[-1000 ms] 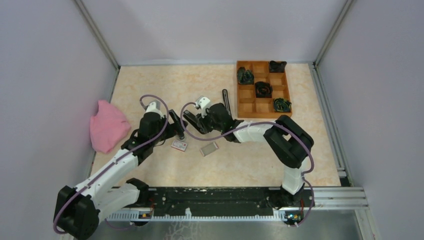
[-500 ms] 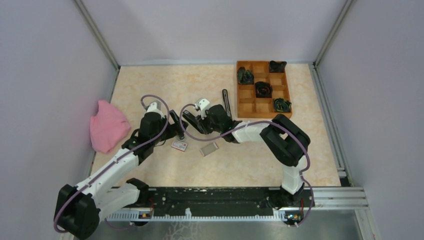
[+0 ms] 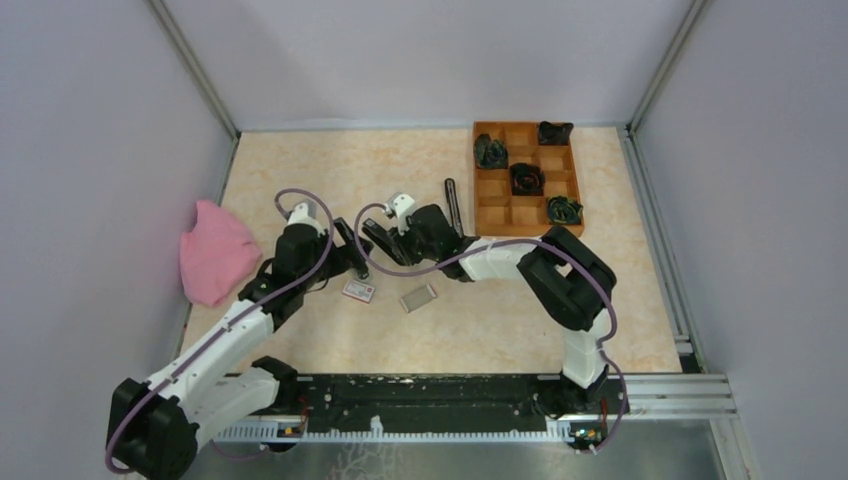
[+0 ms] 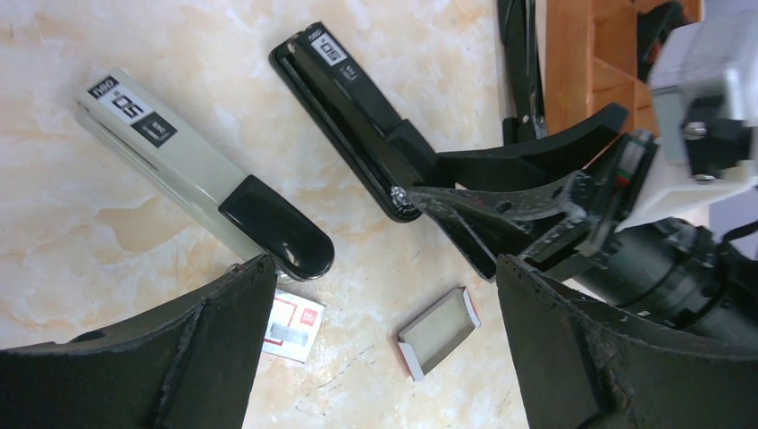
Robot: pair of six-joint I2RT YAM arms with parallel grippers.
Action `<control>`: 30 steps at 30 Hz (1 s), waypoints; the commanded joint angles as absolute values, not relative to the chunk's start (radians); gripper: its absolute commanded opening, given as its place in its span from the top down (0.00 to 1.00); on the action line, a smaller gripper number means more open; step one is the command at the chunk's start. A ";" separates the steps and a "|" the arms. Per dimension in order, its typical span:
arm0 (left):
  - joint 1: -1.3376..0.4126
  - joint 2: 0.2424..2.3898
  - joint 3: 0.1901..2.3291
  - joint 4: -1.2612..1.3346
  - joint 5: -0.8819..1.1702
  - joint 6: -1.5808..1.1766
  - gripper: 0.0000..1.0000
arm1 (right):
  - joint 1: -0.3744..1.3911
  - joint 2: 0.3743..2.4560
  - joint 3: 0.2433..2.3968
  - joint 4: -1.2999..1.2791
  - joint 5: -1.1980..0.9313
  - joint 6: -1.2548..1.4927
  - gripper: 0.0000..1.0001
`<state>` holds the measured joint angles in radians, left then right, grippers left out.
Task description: Load the staples into the stapler
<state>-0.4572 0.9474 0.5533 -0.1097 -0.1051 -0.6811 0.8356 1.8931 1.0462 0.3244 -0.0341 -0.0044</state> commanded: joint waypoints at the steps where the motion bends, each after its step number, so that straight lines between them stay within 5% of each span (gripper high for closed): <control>1: -0.448 0.891 0.603 -0.147 -0.158 -0.694 0.03 | 0.867 1.959 1.122 0.221 -0.076 0.015 0.79; 17: -0.447 0.720 0.620 -0.261 -0.296 -0.722 0.03 | 0.977 2.035 1.318 0.269 -0.114 0.090 0.70; 30: -0.447 0.786 0.654 -0.218 -0.215 -0.714 0.03 | 0.926 1.816 1.129 0.271 0.051 0.104 0.52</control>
